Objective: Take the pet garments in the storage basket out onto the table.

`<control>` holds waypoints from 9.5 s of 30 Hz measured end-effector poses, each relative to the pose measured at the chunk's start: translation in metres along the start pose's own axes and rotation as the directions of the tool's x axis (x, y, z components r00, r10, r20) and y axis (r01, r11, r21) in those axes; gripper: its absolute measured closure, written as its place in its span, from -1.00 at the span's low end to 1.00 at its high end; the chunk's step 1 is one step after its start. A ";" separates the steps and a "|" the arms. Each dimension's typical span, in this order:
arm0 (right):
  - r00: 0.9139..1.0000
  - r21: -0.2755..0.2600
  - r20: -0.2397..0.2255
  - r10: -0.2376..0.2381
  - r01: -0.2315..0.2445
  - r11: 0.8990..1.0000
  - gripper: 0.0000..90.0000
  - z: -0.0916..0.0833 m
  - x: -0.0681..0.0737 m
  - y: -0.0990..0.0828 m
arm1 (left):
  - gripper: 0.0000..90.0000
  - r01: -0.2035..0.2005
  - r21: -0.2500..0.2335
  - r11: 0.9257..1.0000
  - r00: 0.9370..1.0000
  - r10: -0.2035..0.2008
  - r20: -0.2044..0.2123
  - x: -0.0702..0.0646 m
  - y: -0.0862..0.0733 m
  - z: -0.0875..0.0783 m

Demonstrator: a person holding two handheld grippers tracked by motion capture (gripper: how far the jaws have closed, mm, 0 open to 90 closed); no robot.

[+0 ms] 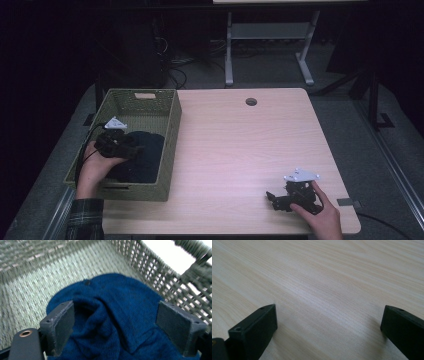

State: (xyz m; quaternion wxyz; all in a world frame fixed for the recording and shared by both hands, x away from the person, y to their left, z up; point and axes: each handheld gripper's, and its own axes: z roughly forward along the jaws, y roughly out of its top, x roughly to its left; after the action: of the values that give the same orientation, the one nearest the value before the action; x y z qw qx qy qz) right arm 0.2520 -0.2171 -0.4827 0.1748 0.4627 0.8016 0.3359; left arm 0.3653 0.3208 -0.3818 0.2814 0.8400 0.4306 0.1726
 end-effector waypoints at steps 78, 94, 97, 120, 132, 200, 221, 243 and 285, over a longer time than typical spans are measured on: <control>1.000 0.000 0.000 0.000 0.000 1.000 -0.99 0.000 0.000 0.000 | 0.60 0.221 -0.050 0.974 0.958 -0.207 0.197 0.018 0.000 -0.019; 1.000 0.000 0.000 -0.001 0.001 1.000 -0.99 0.000 0.000 0.000 | 0.60 0.232 -0.220 0.948 0.955 -0.179 0.234 0.021 0.003 -0.048; 1.000 0.000 0.000 0.000 0.000 1.000 -0.99 0.000 0.000 0.000 | 0.60 0.224 -0.241 0.944 0.955 -0.165 0.245 0.020 0.005 -0.053; 1.000 0.000 0.000 -0.003 0.003 1.000 -0.99 0.000 0.000 0.000 | 0.60 0.183 -0.353 0.917 0.963 -0.095 0.253 0.022 0.038 -0.097; 1.000 0.000 0.000 -0.002 0.002 1.000 -0.99 0.000 0.000 0.000 | 0.60 0.160 -0.389 0.907 0.956 -0.043 0.292 0.012 0.059 -0.107; 1.000 0.003 -0.002 -0.002 0.002 1.000 -0.99 -0.001 0.000 0.000 | 0.60 -0.035 -0.443 0.896 0.855 0.257 0.451 -0.147 0.201 -0.022; 1.000 0.001 -0.003 -0.003 0.003 1.000 -0.99 0.000 0.000 0.000 | 0.60 -0.104 -0.370 0.923 0.816 0.292 0.499 -0.208 0.217 0.074; 1.000 0.000 -0.001 -0.008 0.008 1.000 -0.99 0.000 0.000 0.000 | 0.54 -0.129 -0.232 0.964 0.824 0.234 0.515 -0.240 0.210 0.176; 1.000 0.003 -0.004 0.000 0.000 1.000 -0.99 0.000 0.000 0.000 | -0.71 -0.145 -0.232 0.962 0.895 0.227 0.384 -0.219 0.168 0.123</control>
State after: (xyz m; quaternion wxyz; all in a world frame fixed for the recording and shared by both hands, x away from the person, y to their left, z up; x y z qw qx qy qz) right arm 0.2515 -0.2173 -0.4826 0.1725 0.4623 0.8024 0.3356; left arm 0.4109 0.0222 -0.3841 0.4286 0.8629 0.2605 0.0618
